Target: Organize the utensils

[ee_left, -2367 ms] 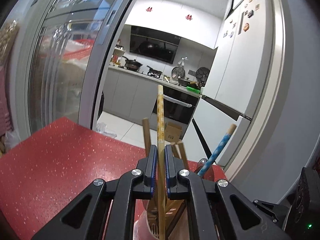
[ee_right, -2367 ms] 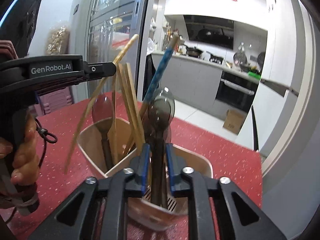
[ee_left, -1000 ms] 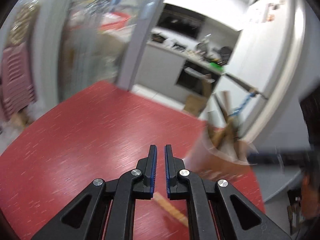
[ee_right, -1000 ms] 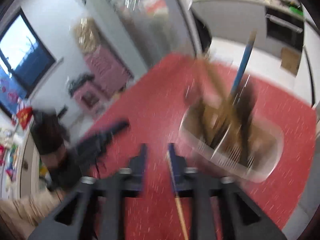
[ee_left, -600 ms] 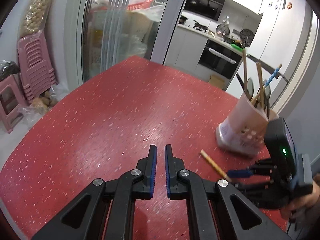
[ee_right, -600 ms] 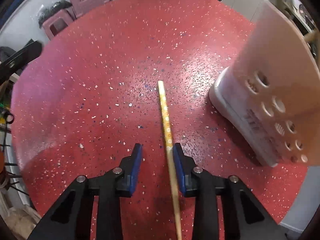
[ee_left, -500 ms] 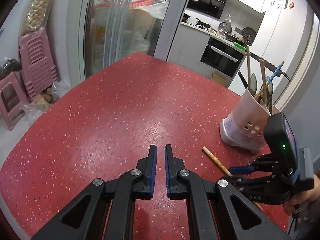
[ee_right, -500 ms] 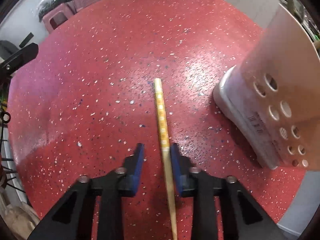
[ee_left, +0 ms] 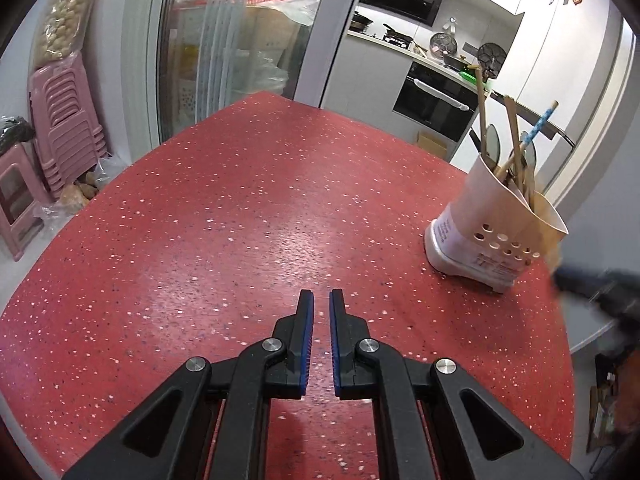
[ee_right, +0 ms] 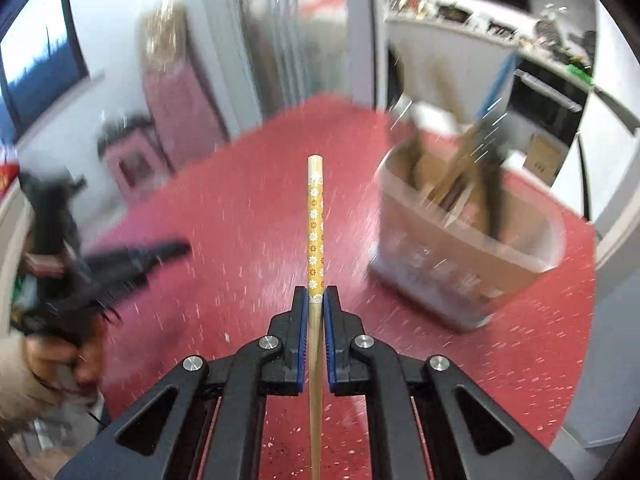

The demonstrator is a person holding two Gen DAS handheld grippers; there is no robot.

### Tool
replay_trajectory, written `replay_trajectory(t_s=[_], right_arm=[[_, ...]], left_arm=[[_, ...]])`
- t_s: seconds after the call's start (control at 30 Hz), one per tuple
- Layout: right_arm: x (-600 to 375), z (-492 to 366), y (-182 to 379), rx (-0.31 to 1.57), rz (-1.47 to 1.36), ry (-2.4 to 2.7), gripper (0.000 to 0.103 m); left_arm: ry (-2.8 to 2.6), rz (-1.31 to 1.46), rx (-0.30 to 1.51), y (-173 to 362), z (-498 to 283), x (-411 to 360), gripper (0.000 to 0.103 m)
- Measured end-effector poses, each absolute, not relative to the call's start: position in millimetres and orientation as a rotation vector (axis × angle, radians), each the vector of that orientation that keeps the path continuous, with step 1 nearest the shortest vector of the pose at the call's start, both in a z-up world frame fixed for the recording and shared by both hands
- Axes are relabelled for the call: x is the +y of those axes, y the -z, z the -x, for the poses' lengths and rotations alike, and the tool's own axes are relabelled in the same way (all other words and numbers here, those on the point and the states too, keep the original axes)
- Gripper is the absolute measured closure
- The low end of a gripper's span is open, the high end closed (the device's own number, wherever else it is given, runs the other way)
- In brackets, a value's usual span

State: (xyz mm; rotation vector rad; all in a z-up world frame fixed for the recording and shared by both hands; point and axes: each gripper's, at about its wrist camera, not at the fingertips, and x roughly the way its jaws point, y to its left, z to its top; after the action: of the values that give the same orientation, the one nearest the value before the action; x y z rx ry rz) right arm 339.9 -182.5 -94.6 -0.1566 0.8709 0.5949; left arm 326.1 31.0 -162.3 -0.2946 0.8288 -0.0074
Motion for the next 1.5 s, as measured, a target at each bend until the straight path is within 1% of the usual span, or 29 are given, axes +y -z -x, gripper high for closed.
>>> replay_trajectory(t_s=[0.17,0.3,0.4,0.5,0.67,0.9,1.17,1.37,1.4,1.47,1.5], right_arm=[[-232,-358,29,0.66,0.039,-0.493,0.095],[-242,-372,-12,0.493,-0.035,-0.424,0.095],[-245,-391,-21,0.412,-0.068,-0.395,0.095],[-242,-415,-16,0.366,-0.071,-0.374,0.095],[-235,-442,10,0.335,-0.021,-0.352,0.095],[-247,-448,53,0.33,0.082,-0.317,0.095],[-249,-429,83,0.421,0.115,-0.32,0.095],[-250,-419,80,0.501,0.125,-0.315,0.092],[-251,-416,77,0.506,0.114,-0.319,0.087],[-255,-403,66,0.513,0.088,-0.298,0.063],[-257,-396,62,0.511,0.075,-0.291,0.043]], left_arm=[[0.033,0.255,0.844,161,-330,13,0.069],[0.044,0.239,0.853,159,-332,3,0.069],[0.047,0.235,0.863,159,-336,0,0.069],[0.045,0.225,0.874,159,-341,-4,0.069],[0.044,0.221,0.898,165,-352,-8,0.069],[0.046,0.217,0.946,181,-368,-17,0.069],[0.06,0.162,0.932,179,-370,-32,0.069],[0.069,0.147,0.897,167,-364,-37,0.069],[0.071,0.144,0.898,164,-363,-38,0.069],[0.067,0.139,0.885,158,-358,-38,0.069],[0.069,0.138,0.877,155,-355,-38,0.069]])
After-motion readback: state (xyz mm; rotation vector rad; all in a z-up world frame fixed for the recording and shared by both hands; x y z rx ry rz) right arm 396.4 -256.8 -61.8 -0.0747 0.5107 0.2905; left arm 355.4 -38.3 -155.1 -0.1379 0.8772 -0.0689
